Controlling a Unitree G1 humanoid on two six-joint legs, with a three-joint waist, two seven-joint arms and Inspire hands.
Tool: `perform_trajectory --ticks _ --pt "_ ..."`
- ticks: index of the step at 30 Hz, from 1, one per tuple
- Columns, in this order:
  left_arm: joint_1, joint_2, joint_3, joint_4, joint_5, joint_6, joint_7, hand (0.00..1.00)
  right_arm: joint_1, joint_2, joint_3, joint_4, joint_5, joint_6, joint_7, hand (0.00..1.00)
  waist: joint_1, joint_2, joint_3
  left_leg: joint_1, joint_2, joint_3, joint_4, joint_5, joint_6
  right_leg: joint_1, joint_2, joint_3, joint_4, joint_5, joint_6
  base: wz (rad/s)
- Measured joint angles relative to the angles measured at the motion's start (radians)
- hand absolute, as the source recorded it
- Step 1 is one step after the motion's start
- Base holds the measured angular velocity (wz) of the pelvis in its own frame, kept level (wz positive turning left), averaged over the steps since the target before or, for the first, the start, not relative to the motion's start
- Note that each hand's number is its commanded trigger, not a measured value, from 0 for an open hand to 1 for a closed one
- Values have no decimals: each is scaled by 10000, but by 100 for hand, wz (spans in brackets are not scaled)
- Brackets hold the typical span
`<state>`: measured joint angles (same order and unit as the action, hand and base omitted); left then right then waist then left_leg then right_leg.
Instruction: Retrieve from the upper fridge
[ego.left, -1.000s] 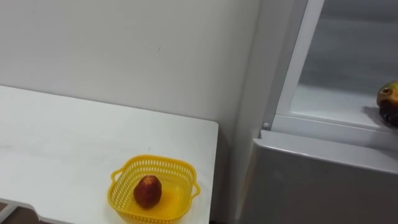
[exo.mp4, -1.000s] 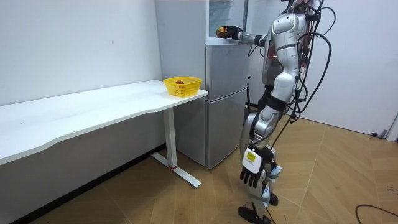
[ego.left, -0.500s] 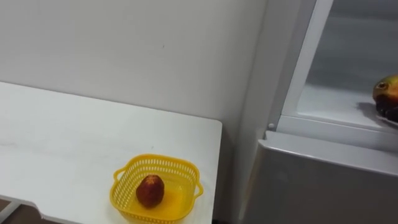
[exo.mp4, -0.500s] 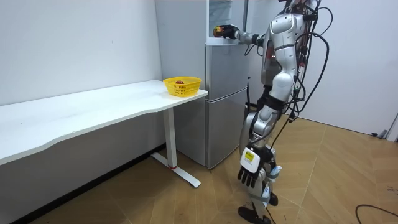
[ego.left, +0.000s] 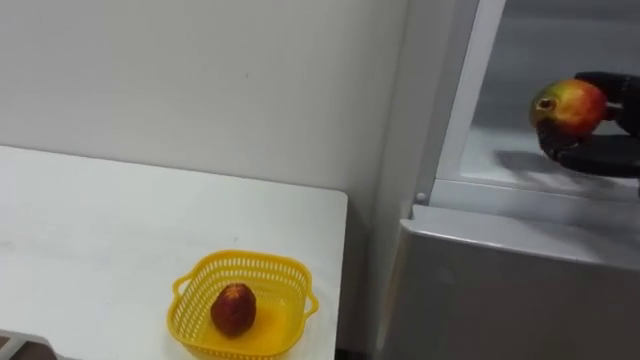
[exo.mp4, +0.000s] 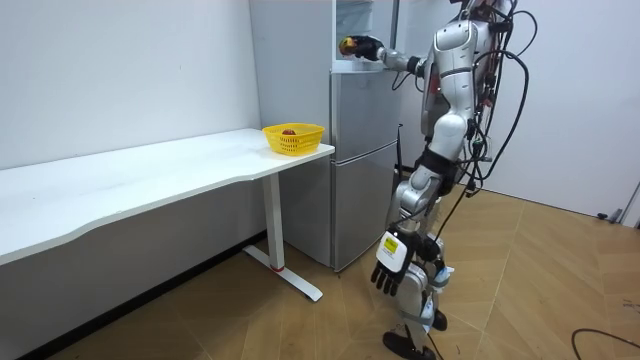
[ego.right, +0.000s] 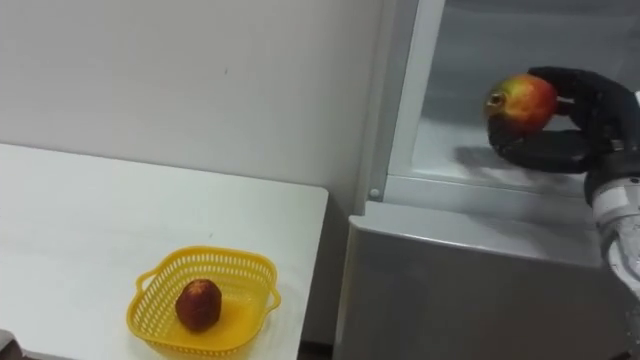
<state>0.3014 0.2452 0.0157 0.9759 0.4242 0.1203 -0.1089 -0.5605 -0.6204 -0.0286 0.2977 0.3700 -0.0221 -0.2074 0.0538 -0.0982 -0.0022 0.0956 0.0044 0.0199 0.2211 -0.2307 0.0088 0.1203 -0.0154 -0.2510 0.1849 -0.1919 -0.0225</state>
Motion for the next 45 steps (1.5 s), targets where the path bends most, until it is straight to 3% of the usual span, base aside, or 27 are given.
perform_trajectory --ticks 2,5,11,13,16,24,30,31,39,45 --pt "-154 -1 2 281 -15 -138 2 0 446 535 0 -1221 -446 -6 19 100 1 -3 -9 -8 3 -16 12 0 0 -9 2 15 2 0 0 0" --pt "-269 -25 5 419 -54 -192 18 0 590 912 -21 -1948 -760 -8 -85 100 44 33 -14 -39 1 -9 29 0 1 -49 -13 22 7 1 0 0" --pt "-133 -224 11 622 -432 -195 43 0 902 1056 -56 -3931 -1046 -38 -365 100 -78 286 -107 -133 13 22 33 -1 2 -144 -26 32 36 6 -5 -1" --pt "-110 -270 10 629 -649 -249 130 0 958 1167 -54 -4477 -1037 -177 -378 100 -179 322 -89 -103 42 22 31 0 1 -117 -38 37 31 8 -10 0" --pt "-53 -355 8 634 -929 -494 146 0 975 1334 -31 -5056 -1081 -351 -374 100 -179 388 -2 40 65 69 11 -1 -2 -7 -31 44 21 10 -15 0" --pt "-169 -332 -15 673 -1159 -818 162 0 1144 1442 385 -6563 -2354 -715 24 100 -147 351 8 36 70 156 -111 -5 -8 -147 35 109 12 18 -29 -4" --pt "-664 -300 -213 1136 -1159 -934 81 0 1151 1805 1364 -7081 -3861 -953 987 100 264 150 45 20 89 237 -141 4 -8 -180 11 266 29 22 -33 -7" --pt "-744 -299 -316 1137 -1138 -935 31 0 1150 1874 1563 -7085 -4090 -928 1259 100 365 131 83 6 86 230 -146 4 -8 -193 17 269 26 22 -33 0" --pt "-927 -147 -404 1282 -1173 -941 -344 0 1125 1890 2817 -7497 -5034 -864 3201 100 988 -84 25 -35 59 188 -188 5 -5 -246 -7 255 17 22 -31 1" --pt "-1091 -47 -611 1465 -1175 -958 -547 0 1101 1908 3517 -7155 -5453 -774 3721 100 1449 -252 125 -98 54 -71 -138 5 -5 -129 -19 -2 22 21 -31 13"
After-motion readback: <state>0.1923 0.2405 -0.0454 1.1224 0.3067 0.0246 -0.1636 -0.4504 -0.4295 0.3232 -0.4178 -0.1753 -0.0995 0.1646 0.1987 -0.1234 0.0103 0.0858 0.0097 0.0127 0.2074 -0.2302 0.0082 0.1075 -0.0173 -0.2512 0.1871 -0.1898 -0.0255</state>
